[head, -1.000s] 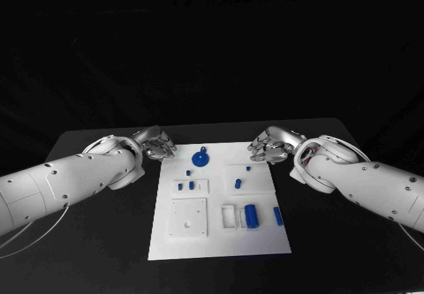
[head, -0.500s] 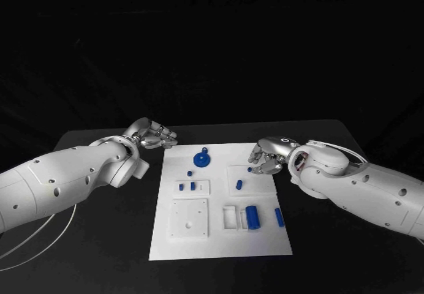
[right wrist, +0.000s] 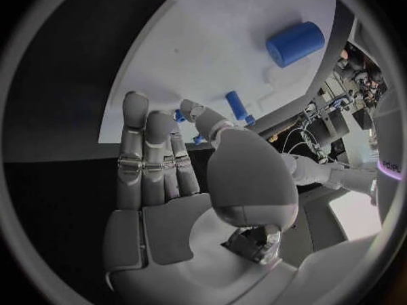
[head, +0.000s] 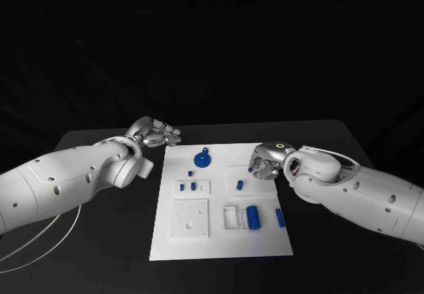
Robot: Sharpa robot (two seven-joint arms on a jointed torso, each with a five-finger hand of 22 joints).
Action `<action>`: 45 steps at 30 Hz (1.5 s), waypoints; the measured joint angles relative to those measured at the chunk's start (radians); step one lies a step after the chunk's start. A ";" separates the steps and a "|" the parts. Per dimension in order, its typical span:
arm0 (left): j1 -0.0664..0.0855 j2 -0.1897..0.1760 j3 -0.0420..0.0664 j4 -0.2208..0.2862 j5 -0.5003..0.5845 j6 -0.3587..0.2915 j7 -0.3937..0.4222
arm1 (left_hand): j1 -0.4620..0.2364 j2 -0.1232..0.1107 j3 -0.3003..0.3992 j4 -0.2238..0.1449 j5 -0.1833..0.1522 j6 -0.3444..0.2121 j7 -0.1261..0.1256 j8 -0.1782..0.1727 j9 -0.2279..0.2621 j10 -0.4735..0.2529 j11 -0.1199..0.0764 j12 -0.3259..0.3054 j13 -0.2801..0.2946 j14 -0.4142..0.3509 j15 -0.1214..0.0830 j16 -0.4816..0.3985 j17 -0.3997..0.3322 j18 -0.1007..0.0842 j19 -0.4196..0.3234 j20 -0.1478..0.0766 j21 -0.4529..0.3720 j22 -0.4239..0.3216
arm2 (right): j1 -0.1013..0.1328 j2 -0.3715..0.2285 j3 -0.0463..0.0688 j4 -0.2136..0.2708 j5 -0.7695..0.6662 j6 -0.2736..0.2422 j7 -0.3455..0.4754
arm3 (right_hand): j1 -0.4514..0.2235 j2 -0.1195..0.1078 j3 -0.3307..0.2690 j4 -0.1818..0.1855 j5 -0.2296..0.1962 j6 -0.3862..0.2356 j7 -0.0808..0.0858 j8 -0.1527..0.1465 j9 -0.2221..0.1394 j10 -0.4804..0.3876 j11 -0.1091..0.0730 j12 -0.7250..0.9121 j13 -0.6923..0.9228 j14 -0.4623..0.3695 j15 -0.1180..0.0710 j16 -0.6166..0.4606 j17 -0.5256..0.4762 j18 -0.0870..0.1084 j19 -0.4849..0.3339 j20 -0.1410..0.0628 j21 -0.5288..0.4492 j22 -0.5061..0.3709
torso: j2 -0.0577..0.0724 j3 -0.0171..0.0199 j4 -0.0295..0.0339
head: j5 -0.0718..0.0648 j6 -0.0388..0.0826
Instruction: Assemble the parts on the task board
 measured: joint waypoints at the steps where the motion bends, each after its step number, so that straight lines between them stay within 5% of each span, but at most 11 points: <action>1: 0.000 0.000 0.000 0.000 0.002 0.000 0.001 | 0.000 0.000 0.000 0.000 0.000 0.000 0.000 0.000 0.000 0.000 0.000 0.000 0.000 0.000 0.000 -0.004 0.003 0.000 0.000 0.000 0.000 -0.005 | 0.001 0.003 -0.001 -0.002 -0.003 -0.002 -0.002 | 0.002 -0.002 0.010 0.000 -0.007 0.000 0.000 0.000 0.000 0.003 -0.003 0.000 0.000 0.000 0.000 0.000 0.000 -0.001 0.000 0.000 0.000 0.000 | 0.000 0.0006 0.0000 | 0.000 0.000; 19: 0.000 -0.001 0.000 0.002 0.024 -0.002 0.012 | 0.000 0.000 0.000 0.000 0.000 0.000 0.000 0.000 0.000 0.000 0.000 0.000 0.000 0.000 0.000 -0.004 0.006 0.000 0.007 0.000 0.000 -0.011 | 0.002 0.043 -0.017 -0.020 -0.022 -0.045 -0.011 | 0.004 -0.004 0.077 0.015 -0.039 0.021 -0.004 0.000 0.000 0.027 -0.009 0.001 -0.002 0.001 0.000 0.004 -0.001 -0.008 0.000 0.000 0.024 0.002 | 0.001 0.0018 -0.0007 | 0.003 -0.006; 24: 0.000 -0.001 0.000 0.002 0.026 -0.001 0.012 | 0.000 0.000 0.000 0.000 0.000 0.000 0.000 0.000 0.000 0.000 0.000 0.000 0.000 0.000 0.000 -0.004 0.006 0.000 0.007 0.000 0.000 -0.011 | 0.002 0.045 -0.018 -0.021 -0.022 -0.050 -0.011 | 0.023 0.015 0.104 0.003 -0.099 0.074 -0.016 0.005 0.006 0.079 -0.025 -0.004 -0.003 0.005 -0.010 0.007 0.000 -0.008 -0.002 -0.002 0.054 0.017 | 0.000 0.0018 -0.0006 | 0.003 -0.008; 28: 0.000 -0.002 0.000 0.002 0.027 -0.001 0.012 | 0.000 0.000 0.000 0.000 0.000 0.000 0.000 0.000 0.000 0.000 0.000 0.000 0.000 0.000 0.000 -0.004 0.009 0.000 0.007 0.000 0.000 -0.016 | 0.000 0.044 -0.019 -0.020 -0.027 -0.054 -0.016 | 0.042 0.027 0.129 -0.022 -0.152 0.139 -0.030 0.005 0.011 0.147 -0.045 -0.008 -0.002 0.002 -0.027 0.009 0.004 -0.030 -0.002 -0.024 0.078 0.037 | 0.000 0.0018 -0.0006 | 0.001 -0.010; 31: 0.000 -0.003 0.000 0.002 0.027 0.000 0.012 | 0.000 0.000 0.000 0.000 0.000 0.000 0.000 0.000 0.000 0.000 0.000 0.000 0.000 0.000 0.000 -0.004 0.009 0.000 0.007 0.000 0.000 -0.016 | -0.002 0.044 -0.020 -0.016 -0.035 -0.056 -0.023 | 0.049 0.033 0.142 -0.036 -0.193 0.146 -0.035 0.005 0.011 0.152 -0.040 -0.008 -0.002 0.002 -0.027 0.009 0.006 -0.031 -0.003 -0.025 0.084 0.048 | 0.000 0.0019 -0.0011 | 0.001 -0.011; 45: 0.000 -0.006 0.000 0.002 0.028 0.002 0.008 | 0.000 0.000 -0.005 0.000 0.000 0.000 0.000 0.000 0.000 -0.011 0.004 0.000 0.000 0.000 0.000 -0.007 0.010 0.000 0.007 0.000 0.000 -0.024 | -0.009 0.041 -0.022 -0.004 -0.083 -0.070 -0.051 | 0.053 0.037 0.152 -0.051 -0.198 0.154 -0.035 0.005 0.010 0.154 -0.039 -0.007 -0.002 0.005 -0.031 0.004 0.012 -0.045 -0.004 -0.033 0.091 0.065 | -0.001 0.0017 -0.0009 | -0.002 -0.011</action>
